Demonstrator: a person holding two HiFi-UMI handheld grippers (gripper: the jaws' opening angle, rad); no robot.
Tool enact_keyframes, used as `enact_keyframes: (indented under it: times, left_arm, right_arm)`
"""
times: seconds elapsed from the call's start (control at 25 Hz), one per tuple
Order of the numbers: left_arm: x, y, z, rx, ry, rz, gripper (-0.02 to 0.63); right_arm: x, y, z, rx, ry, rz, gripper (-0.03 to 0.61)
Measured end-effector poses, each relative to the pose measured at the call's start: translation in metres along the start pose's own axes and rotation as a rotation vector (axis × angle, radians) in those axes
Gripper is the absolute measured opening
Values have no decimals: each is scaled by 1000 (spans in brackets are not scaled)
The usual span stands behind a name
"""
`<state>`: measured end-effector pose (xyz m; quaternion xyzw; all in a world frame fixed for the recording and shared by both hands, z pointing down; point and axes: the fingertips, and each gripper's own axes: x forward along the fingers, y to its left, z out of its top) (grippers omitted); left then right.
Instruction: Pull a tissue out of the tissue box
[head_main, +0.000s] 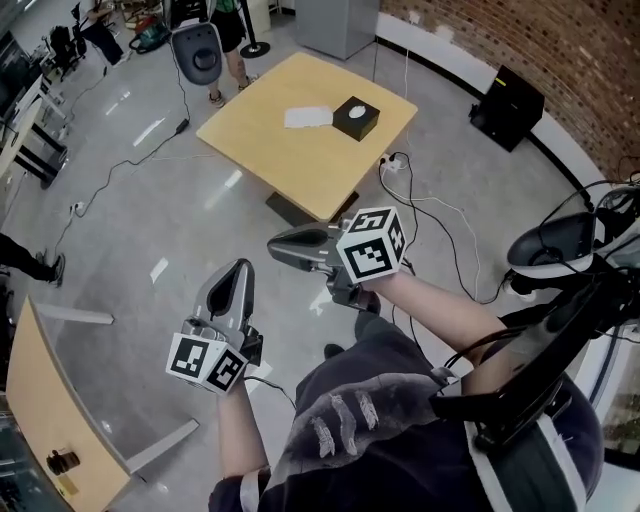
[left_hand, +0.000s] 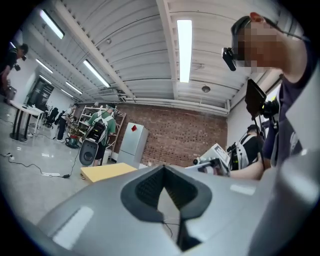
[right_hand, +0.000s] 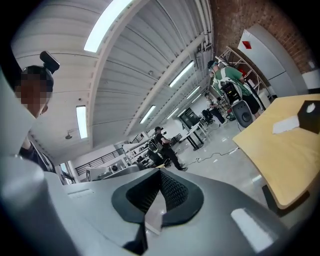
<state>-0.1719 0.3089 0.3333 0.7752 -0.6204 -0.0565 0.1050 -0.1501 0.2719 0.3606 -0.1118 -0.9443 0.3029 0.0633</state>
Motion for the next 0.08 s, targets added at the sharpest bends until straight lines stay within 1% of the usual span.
enact_keyframes:
  times: [0.08]
  left_arm:
    - [-7, -6, -4, -7, 6, -15, 2]
  right_arm:
    - [-3, 3, -9, 11, 7, -19, -2]
